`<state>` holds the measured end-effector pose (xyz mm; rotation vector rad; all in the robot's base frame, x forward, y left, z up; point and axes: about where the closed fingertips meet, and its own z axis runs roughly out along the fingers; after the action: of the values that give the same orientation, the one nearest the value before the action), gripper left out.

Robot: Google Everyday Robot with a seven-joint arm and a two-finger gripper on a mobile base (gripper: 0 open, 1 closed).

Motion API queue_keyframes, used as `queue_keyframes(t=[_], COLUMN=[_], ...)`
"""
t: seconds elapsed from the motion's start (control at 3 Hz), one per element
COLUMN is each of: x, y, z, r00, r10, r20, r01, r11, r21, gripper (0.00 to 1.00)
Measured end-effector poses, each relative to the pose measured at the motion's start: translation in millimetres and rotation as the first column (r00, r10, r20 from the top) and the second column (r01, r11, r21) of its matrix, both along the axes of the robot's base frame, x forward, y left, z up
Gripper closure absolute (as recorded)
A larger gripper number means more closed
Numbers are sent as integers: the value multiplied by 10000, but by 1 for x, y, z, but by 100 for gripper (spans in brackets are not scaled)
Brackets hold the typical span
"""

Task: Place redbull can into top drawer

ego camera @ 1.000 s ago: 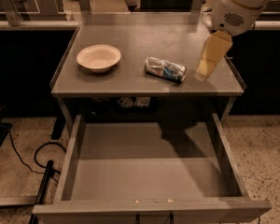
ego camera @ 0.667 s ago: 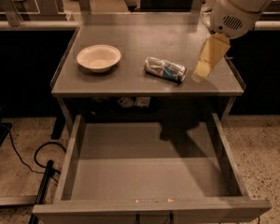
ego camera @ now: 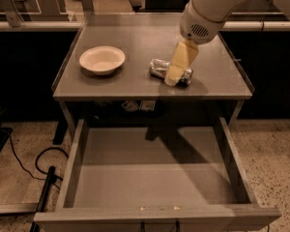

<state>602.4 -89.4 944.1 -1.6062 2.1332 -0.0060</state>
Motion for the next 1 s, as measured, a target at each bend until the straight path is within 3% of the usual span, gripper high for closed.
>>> queue_keyframes(t=[0.33,0.67,1.0], x=[0,16,38], y=[0,-9,-23], z=[0,-13,-34], r00=[10000,9984,9912], r10=[-6,-416,-1060], r20=[-5,-370,-795], r01=[6,424,1078], r11=[10000,9989,9940], r21=[3,212,190], gripper=[0,0,0])
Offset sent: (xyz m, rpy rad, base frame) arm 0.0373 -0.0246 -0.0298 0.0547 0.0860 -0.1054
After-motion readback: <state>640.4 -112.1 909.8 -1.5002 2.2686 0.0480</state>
